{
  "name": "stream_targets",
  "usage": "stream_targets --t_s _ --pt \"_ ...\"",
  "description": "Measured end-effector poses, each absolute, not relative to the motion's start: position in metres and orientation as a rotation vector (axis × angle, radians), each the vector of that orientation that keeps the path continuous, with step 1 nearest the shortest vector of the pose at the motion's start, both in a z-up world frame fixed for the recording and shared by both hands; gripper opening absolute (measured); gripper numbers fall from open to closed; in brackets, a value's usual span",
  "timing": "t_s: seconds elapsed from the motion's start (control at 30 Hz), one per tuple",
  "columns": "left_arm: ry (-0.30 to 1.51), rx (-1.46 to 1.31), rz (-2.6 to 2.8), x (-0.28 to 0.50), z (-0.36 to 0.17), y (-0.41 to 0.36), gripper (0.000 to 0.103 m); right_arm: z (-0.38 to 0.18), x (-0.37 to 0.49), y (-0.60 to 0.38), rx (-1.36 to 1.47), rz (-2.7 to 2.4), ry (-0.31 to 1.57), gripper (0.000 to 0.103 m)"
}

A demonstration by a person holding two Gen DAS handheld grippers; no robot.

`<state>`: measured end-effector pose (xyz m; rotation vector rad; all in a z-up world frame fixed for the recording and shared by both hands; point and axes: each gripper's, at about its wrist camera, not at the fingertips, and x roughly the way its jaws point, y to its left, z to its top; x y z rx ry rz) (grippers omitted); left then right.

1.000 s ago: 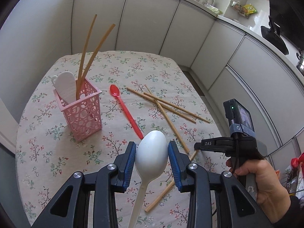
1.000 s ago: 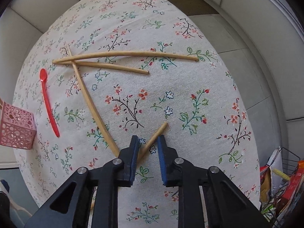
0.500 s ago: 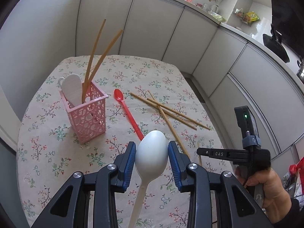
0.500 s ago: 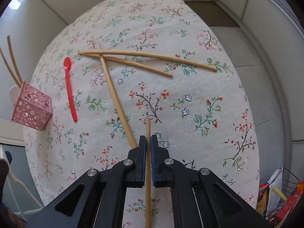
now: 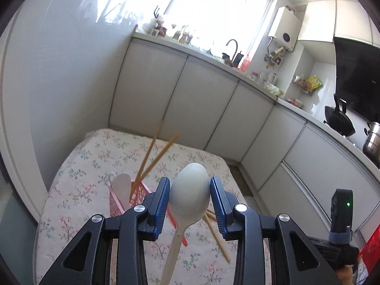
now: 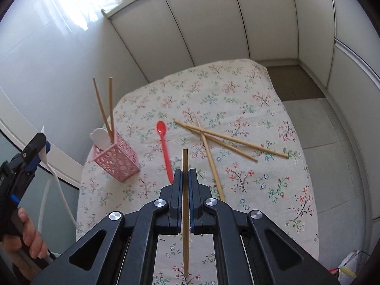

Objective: Organize utensils
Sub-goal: 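Carry the white spoon and the chopstick up toward the pink basket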

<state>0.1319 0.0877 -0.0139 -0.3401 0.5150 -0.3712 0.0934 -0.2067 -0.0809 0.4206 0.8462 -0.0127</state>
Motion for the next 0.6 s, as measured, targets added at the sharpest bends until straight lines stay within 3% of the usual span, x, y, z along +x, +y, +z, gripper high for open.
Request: stream_targets --t_s 0.6 --pt "0.322 -0.402 -0.388 0.232 -0.039 0.110 0.036 -0.054 0.113 -0.187 0.348 0.095 0.715 0.004"
